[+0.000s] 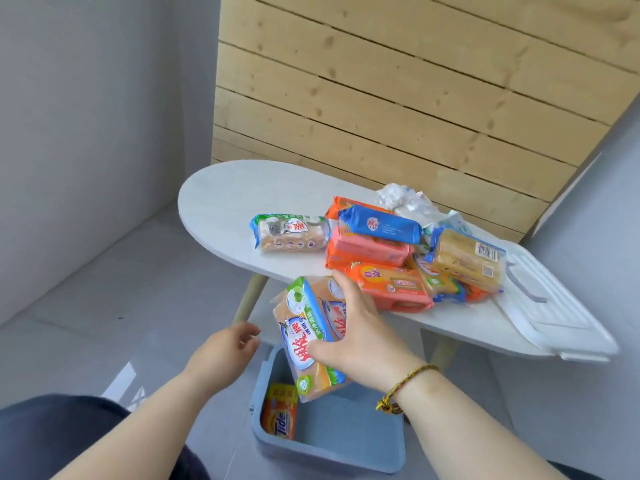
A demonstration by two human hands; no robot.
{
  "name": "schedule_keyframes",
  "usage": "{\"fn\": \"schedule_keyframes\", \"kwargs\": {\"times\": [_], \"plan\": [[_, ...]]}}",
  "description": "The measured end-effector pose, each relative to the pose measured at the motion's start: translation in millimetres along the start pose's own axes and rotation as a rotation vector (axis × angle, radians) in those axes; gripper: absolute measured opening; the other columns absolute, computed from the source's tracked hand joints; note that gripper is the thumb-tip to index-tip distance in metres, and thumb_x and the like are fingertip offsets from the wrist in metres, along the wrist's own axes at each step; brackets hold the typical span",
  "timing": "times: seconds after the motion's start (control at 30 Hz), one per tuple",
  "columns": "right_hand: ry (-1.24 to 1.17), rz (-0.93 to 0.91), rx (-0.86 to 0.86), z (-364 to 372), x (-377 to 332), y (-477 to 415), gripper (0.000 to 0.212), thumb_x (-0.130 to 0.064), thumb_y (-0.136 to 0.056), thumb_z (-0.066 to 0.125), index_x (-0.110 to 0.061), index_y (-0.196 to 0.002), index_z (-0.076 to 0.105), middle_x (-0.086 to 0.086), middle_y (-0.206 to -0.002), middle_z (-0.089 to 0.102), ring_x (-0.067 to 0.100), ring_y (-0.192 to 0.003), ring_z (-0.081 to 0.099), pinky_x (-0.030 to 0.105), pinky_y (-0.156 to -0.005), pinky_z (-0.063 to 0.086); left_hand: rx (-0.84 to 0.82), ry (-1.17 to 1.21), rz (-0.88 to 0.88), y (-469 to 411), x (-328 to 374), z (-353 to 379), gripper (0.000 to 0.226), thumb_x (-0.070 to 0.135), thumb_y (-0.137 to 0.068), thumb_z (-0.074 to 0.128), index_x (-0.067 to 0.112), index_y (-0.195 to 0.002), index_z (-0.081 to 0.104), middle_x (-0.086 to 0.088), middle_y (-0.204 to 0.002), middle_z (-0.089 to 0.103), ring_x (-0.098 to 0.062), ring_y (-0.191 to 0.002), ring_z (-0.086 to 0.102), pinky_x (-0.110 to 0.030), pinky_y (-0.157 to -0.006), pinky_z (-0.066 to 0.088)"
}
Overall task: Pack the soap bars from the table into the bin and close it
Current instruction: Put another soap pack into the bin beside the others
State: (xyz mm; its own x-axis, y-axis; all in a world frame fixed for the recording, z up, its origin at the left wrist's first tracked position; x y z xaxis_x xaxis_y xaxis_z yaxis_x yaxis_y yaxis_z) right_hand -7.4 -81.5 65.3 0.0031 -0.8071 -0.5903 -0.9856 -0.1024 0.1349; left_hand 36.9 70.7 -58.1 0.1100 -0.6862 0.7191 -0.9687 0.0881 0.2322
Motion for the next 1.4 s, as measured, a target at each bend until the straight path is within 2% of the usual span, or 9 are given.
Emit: {"fn": "schedule_keyframes", "kwargs": {"times": [0.3, 0.43, 0.63, 0.73, 0.8, 0.9, 1.0, 1.1, 1.4], "plan": [[0.084, 0.282, -0.167, 92, 140, -16, 0.088, -0.031, -0.071, 0.064, -0.035, -0.140, 0.010, 0.005, -0.133, 0.032, 0.029, -0.120, 0.043, 0.033, -0.094, 0.042, -0.215, -0.233, -0.134, -31, -21, 91, 0.039, 0.024, -0.095, 0.040, 0.016, -0.133, 0.038, -0.009, -0.134, 0.050, -0.027, -0.118, 0.052, -0.034, -0.097, 0.043], [-0.227, 0.535, -0.145, 127, 217, -25, 0.088, -0.023, -0.074, 0.064, -0.029, -0.143, 0.009, 0.006, -0.138, 0.029, 0.023, -0.122, 0.047, 0.030, -0.100, 0.042, -0.345, -0.397, -0.209, -30, -50, 131, 0.046, 0.025, -0.095, 0.039, 0.014, -0.138, 0.028, -0.010, -0.142, 0.038, -0.028, -0.125, 0.043, -0.037, -0.101, 0.040], [-0.665, 0.777, -0.077, 178, 294, -38, 0.085, -0.004, -0.076, 0.065, -0.012, -0.143, 0.014, 0.010, -0.142, 0.040, 0.028, -0.119, 0.051, 0.028, -0.075, 0.051, -0.368, -0.344, -0.288, -33, -76, 158, 0.065, 0.024, -0.093, 0.041, 0.018, -0.144, 0.002, -0.006, -0.151, 0.018, -0.029, -0.130, 0.036, -0.040, -0.104, 0.036], [-0.796, 0.886, -0.120, 206, 314, -40, 0.086, -0.005, -0.078, 0.065, -0.013, -0.144, 0.011, 0.010, -0.140, 0.044, 0.030, -0.116, 0.054, 0.038, -0.089, 0.050, -0.330, -0.290, -0.311, -39, -81, 165, 0.068, 0.020, -0.092, 0.043, 0.018, -0.145, -0.001, -0.006, -0.152, 0.017, -0.028, -0.128, 0.039, -0.038, -0.101, 0.038], [-0.908, 0.953, -0.145, 226, 322, -41, 0.072, -0.005, -0.079, 0.065, -0.012, -0.138, 0.024, 0.015, -0.128, 0.054, 0.033, -0.108, 0.059, 0.046, -0.094, 0.048, -0.317, -0.295, -0.322, -45, -87, 168, 0.070, 0.014, -0.091, 0.042, 0.016, -0.145, -0.003, -0.006, -0.152, 0.017, -0.029, -0.125, 0.043, -0.037, -0.097, 0.039], [-1.114, 1.015, -0.205, 249, 318, -39, 0.052, -0.004, -0.082, 0.062, -0.010, -0.128, 0.039, 0.015, -0.108, 0.061, 0.031, -0.089, 0.063, 0.046, -0.081, 0.053, -0.301, -0.295, -0.353, -49, -97, 171, 0.076, 0.003, -0.087, 0.041, 0.016, -0.144, -0.007, -0.007, -0.152, 0.017, -0.030, -0.121, 0.047, -0.037, -0.094, 0.042], [-1.222, 1.005, -0.217, 261, 316, -44, 0.060, 0.005, -0.082, 0.059, -0.012, -0.134, 0.034, 0.019, -0.116, 0.058, 0.031, -0.088, 0.061, 0.039, -0.068, 0.052, -0.249, -0.273, -0.372, -52, -101, 173, 0.073, 0.000, -0.087, 0.037, 0.017, -0.145, -0.006, -0.004, -0.153, 0.017, -0.030, -0.120, 0.049, -0.037, -0.091, 0.043], [-1.266, 1.000, -0.238, 269, 316, -47, 0.071, 0.012, -0.081, 0.055, -0.014, -0.140, 0.026, 0.022, -0.131, 0.051, 0.032, -0.098, 0.056, 0.044, -0.078, 0.050, -0.206, -0.259, -0.380, -53, -103, 174, 0.074, -0.001, -0.087, 0.036, 0.020, -0.144, -0.006, -0.003, -0.154, 0.017, -0.029, -0.120, 0.049, -0.037, -0.089, 0.043], [-1.093, 0.991, -0.336, 283, 330, -44, 0.068, 0.017, -0.081, 0.051, -0.011, -0.140, 0.029, 0.021, -0.131, 0.052, 0.035, -0.120, 0.050, 0.049, -0.104, 0.040, -0.159, -0.229, -0.375, -55, -104, 173, 0.076, -0.006, -0.085, 0.036, 0.021, -0.144, -0.004, -0.002, -0.154, 0.018, -0.030, -0.120, 0.049, -0.040, -0.086, 0.046]]}}
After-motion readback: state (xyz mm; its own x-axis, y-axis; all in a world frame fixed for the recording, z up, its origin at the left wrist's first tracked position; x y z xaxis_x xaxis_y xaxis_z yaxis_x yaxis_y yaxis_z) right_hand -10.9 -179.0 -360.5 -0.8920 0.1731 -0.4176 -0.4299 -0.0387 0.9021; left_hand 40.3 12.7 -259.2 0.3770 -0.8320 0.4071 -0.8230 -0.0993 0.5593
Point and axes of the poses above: each hand's wrist, its own y-axis away from the middle knuckle, its own z-axis out of the palm, x = y × z, the point moved 9 cm from there along -y, towards the middle knuckle
